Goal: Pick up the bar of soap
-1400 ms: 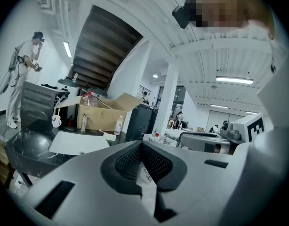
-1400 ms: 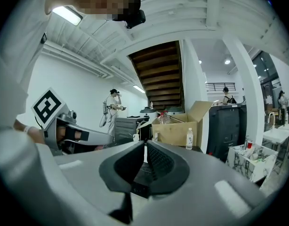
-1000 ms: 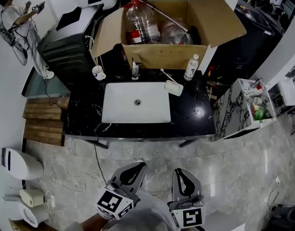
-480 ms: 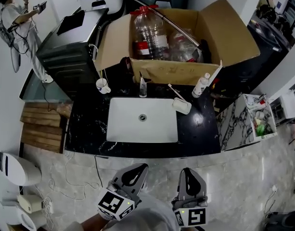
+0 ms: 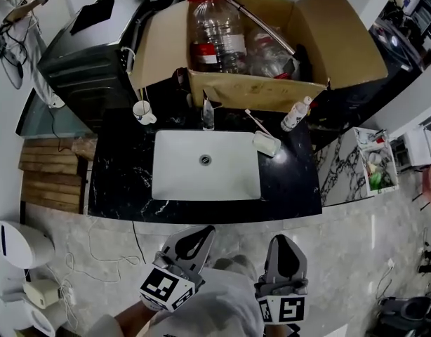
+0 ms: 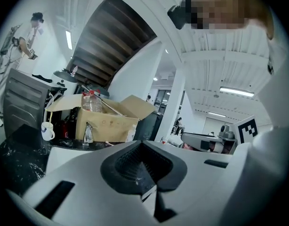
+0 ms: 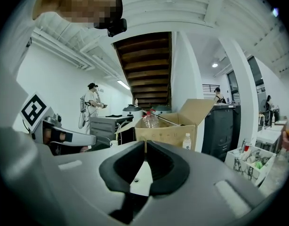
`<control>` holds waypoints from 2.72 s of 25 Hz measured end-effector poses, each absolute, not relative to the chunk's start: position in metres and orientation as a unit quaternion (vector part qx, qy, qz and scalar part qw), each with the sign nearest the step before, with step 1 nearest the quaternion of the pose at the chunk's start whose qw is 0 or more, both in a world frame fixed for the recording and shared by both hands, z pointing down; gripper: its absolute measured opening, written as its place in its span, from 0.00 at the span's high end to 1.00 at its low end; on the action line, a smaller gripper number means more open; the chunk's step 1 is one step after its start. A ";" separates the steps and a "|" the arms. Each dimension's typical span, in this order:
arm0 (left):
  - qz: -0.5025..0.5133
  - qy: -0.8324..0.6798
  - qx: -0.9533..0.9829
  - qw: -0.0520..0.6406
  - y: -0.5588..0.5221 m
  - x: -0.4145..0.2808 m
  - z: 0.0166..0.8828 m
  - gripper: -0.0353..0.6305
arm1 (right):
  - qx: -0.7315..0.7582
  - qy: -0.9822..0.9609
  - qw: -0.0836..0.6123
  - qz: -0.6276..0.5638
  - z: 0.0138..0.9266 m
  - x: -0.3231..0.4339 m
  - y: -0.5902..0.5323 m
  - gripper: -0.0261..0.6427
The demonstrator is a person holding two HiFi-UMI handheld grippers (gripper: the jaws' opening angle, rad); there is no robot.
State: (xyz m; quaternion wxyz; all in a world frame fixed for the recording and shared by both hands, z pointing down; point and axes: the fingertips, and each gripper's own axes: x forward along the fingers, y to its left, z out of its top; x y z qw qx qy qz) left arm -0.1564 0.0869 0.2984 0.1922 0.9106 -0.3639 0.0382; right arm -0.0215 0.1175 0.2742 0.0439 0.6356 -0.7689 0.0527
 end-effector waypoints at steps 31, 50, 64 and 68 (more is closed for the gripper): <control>0.036 -0.420 0.889 0.180 0.024 -0.058 0.290 0.95 | 0.573 -0.817 0.054 0.044 0.279 0.079 0.011 0.94; 0.060 -0.497 0.849 0.169 -0.095 0.036 0.301 0.95 | 0.475 -0.875 0.066 0.060 0.320 0.141 -0.128 0.94; 0.066 -0.502 0.843 0.182 -0.106 0.035 0.324 0.95 | 0.447 -0.888 0.096 0.054 0.341 0.138 -0.160 0.94; 0.067 -0.506 0.834 0.210 -0.109 0.035 0.333 0.95 | 0.432 -0.893 0.107 0.067 0.353 0.136 -0.165 0.92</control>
